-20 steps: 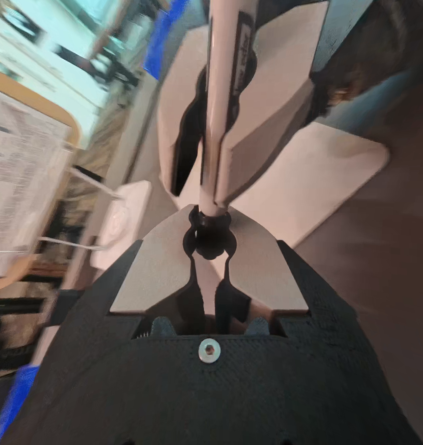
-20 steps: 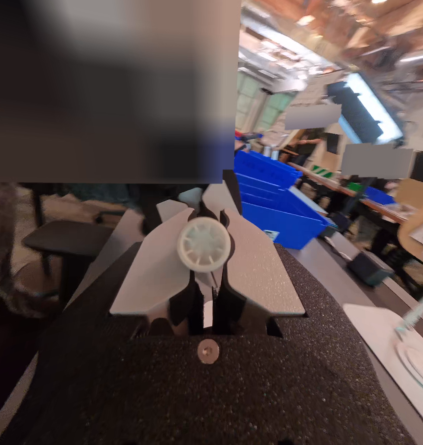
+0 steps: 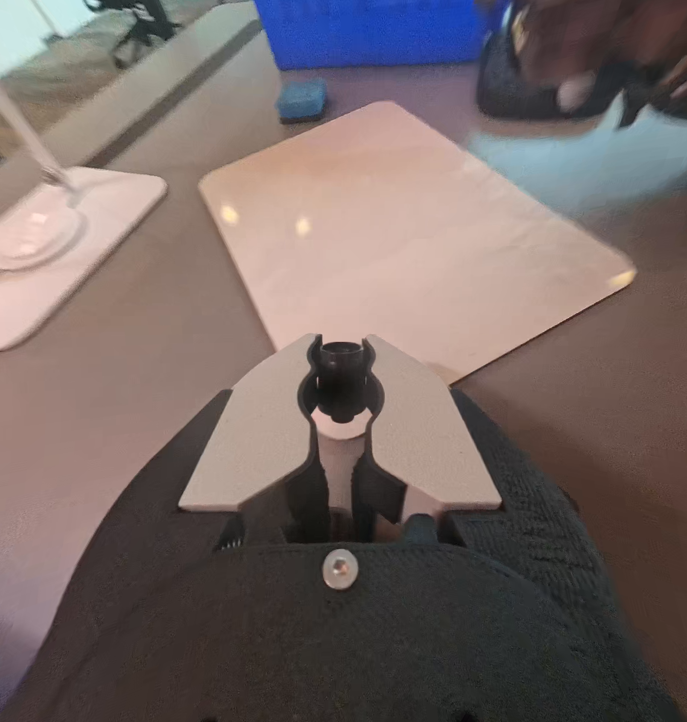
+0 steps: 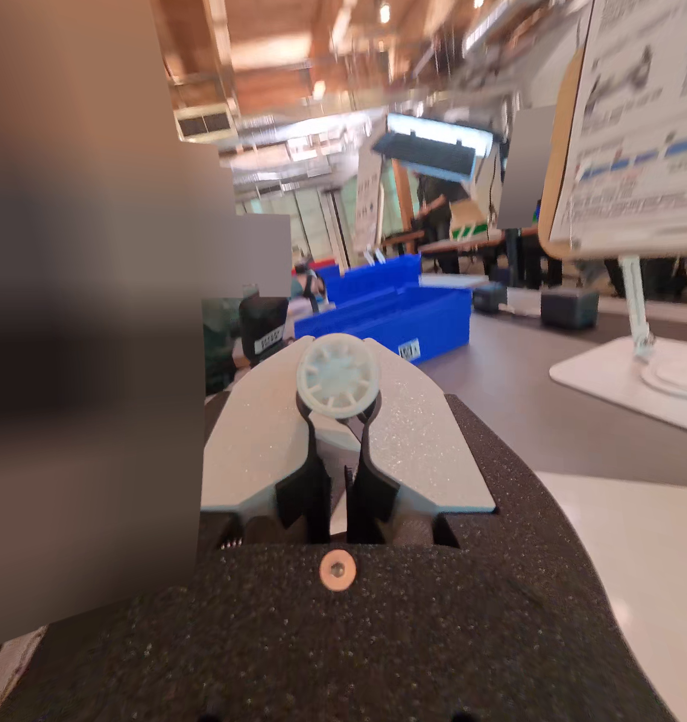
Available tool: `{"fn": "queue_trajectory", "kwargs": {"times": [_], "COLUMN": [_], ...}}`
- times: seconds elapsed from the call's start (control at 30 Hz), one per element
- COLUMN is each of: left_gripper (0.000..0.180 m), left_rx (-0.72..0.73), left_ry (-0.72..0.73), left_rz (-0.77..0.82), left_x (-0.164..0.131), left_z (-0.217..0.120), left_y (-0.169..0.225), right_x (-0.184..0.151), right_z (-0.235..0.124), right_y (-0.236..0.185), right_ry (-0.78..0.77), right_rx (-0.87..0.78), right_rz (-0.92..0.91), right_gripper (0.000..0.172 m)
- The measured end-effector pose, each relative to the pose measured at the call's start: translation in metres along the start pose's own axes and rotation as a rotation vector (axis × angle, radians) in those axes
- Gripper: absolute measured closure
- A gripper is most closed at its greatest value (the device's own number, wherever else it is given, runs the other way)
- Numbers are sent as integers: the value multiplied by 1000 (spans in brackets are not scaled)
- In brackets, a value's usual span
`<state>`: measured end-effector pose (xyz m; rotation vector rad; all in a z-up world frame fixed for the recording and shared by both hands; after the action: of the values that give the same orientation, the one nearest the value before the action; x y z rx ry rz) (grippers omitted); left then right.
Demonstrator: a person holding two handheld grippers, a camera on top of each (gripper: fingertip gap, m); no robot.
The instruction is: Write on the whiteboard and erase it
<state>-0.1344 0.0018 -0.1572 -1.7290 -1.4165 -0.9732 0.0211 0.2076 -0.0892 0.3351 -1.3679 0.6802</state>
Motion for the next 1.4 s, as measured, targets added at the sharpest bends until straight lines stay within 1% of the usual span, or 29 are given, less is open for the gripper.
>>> {"fn": "queue_trajectory", "kwargs": {"times": [0.03,0.07,0.17,0.23,0.3,0.43,0.57,0.77,0.97,1.17,1.3,1.4], "left_gripper": [161,161,161,161,161,161,161,161,161,161,161,161], "left_rx": [-62,-102,-69,-116,-111,-105,-90,-91,-93,-93,-95,-97], "left_ry": [21,14,-50,-58,-91,-153,-213,-211,-213,-213,-213,-214], "left_rz": [-64,-104,-74,-111,-119,-104,-90,-87,-94,-93,-95,-97], "left_x": [-4,-8,-15,-15,-16,-18,-20,-20,-19,-19,-19,-19], "left_z": [4,6,3,4,7,12,17,17,17,17,17,17], "left_y": [-1,-2,-4,-4,-4,-2,-1,-1,-2,-2,-2,-2], "right_x": [-6,-13,-33,-45,-55,-69,-74,-80,-83,-80,-75,-77], "right_z": [3,7,19,30,40,51,55,61,67,49,41,47], "right_y": [1,2,-1,-5,-6,-1,-1,-1,-8,-21,-11,-3], "right_ry": [-64,-143,-378,-467,-509,-569,-633,-673,-679,-748,-763,-734], "right_rx": [-12,-21,-28,-2,10,10,19,31,61,81,27,17], "right_rz": [-11,-37,-165,-220,-253,-263,-274,-303,-302,-279,-303,-305], "right_gripper": [152,152,152,152,152,152,152,152,152,153,153,152]}}
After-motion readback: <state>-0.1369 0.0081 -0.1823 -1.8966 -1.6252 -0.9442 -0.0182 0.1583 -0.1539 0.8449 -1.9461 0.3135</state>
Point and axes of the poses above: each gripper's, where its closed fingertips meet, z out along the fingers, x out of its top, y = z × x across the jaws, the point moved 10 cm from there along -z, back along the fingers, and after that the axes turned 5 degrees about -z, right-handed, at the moved point
